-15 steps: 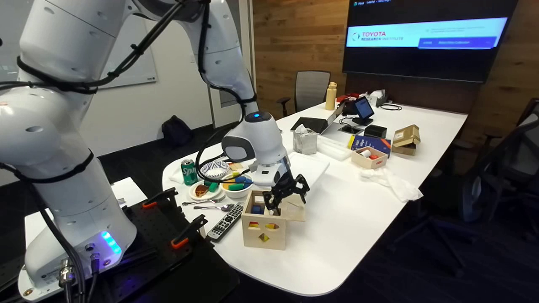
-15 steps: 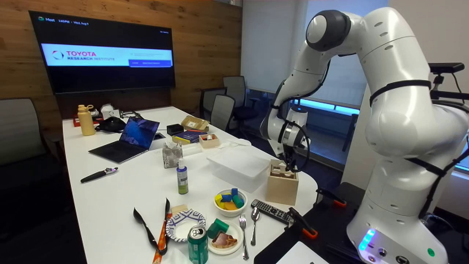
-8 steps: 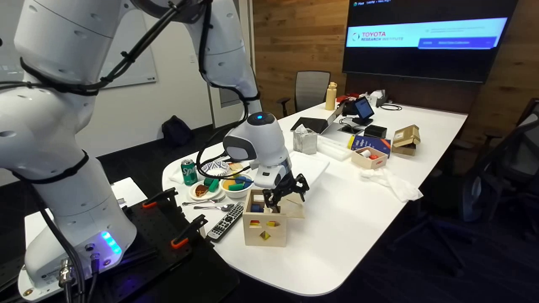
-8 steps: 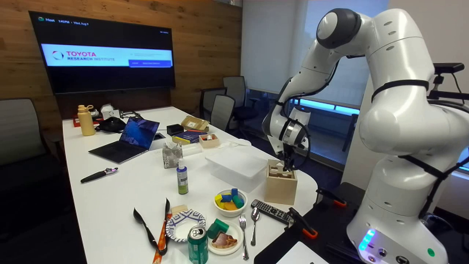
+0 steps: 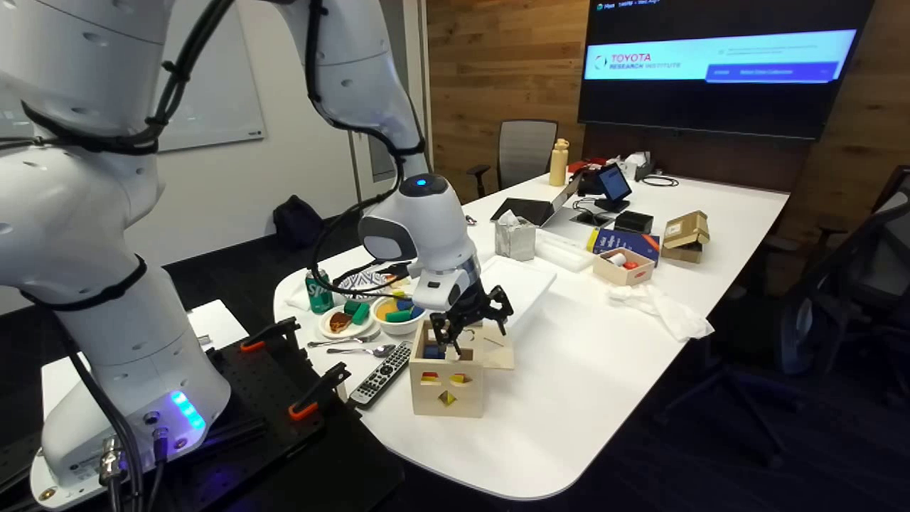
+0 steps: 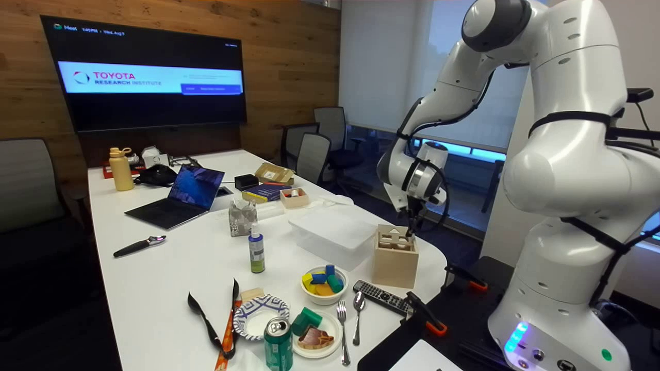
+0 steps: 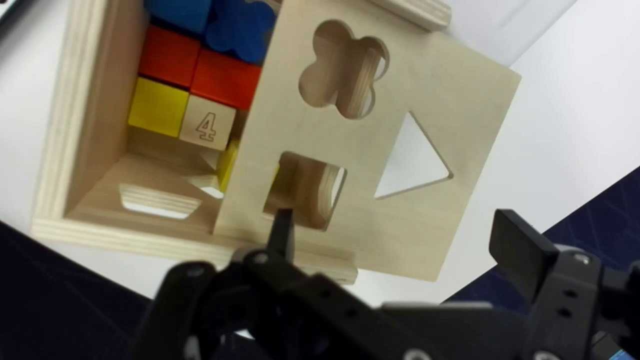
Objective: Slide the lid on the wooden toy box to the right.
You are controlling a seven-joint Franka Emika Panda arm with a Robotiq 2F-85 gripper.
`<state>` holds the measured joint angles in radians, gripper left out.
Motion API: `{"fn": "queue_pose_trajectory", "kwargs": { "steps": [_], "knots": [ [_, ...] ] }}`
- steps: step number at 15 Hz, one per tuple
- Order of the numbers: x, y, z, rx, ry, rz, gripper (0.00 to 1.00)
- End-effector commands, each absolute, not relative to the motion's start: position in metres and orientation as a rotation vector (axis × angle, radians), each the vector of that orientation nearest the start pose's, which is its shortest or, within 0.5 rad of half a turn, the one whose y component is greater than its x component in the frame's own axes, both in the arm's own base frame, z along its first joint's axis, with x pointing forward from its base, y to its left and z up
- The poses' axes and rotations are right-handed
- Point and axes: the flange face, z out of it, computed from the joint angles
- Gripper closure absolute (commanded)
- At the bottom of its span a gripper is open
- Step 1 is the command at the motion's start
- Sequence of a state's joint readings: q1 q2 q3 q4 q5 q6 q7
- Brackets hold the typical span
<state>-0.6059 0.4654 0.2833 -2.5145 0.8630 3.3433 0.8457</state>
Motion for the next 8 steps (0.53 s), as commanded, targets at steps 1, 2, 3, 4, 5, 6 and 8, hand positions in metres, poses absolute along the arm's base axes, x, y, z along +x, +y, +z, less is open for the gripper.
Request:
{"fn": "queue_pose_trajectory", "kwargs": {
  "steps": [1,2,3,4,5,6,8],
  "knots": [
    [0.379,-0.173,0.189,-1.611,2.426,-0.360,0.00],
    [0.379,-0.162,0.200,-1.659,2.380,-0.360,0.00],
    [0.377,-0.149,0.210,-1.716,2.331,-0.355,0.00],
    [0.376,-0.136,0.220,-1.776,2.275,-0.342,0.00],
    [0.373,-0.122,0.228,-1.842,2.219,-0.320,0.00],
    [0.369,-0.110,0.235,-1.898,2.173,-0.280,0.00],
    [0.360,-0.087,0.247,-2.020,2.088,-0.190,0.00]
  ]
}}
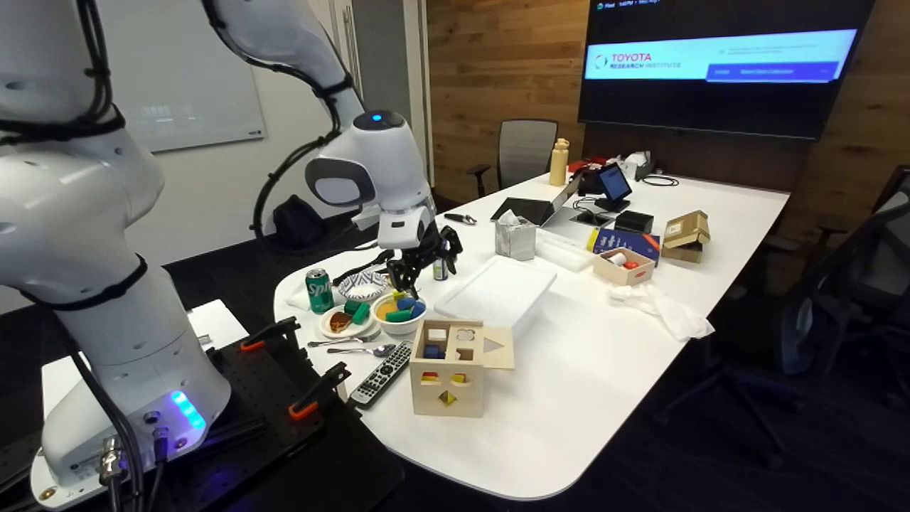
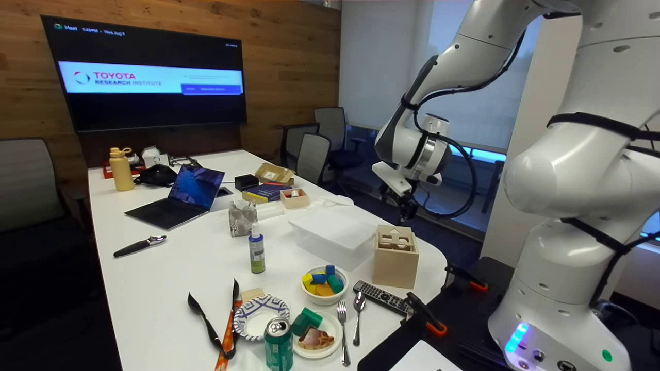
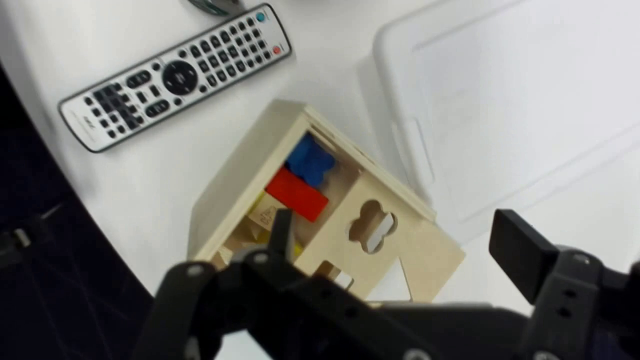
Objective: Slide the lid on the wooden toy box to the right.
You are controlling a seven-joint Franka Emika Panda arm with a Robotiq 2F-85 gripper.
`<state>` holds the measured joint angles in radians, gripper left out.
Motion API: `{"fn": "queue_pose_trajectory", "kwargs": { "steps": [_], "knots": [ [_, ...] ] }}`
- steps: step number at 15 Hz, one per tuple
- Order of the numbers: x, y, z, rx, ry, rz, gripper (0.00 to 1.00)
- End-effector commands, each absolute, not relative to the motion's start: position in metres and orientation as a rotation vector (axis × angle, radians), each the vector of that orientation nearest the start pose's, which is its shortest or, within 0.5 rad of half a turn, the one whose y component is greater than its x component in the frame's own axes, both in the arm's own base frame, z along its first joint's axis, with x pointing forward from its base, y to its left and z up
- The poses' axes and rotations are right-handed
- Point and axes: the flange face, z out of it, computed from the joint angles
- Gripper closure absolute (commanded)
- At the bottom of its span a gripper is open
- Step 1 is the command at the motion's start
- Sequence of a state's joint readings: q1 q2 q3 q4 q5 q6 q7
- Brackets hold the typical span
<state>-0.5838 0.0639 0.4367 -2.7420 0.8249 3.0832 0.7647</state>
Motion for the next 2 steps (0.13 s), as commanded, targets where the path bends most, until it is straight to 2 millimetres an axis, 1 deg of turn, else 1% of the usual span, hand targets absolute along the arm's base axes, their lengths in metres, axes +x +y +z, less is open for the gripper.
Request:
{"fn": "queue_pose_trajectory", "kwargs": {
  "steps": [1,2],
  "knots": [
    [0.364,-0.080,0.252,-2.095,2.041,-0.145,0.00],
    [0.381,-0.078,0.258,-2.169,1.995,-0.105,0.00]
  ]
}}
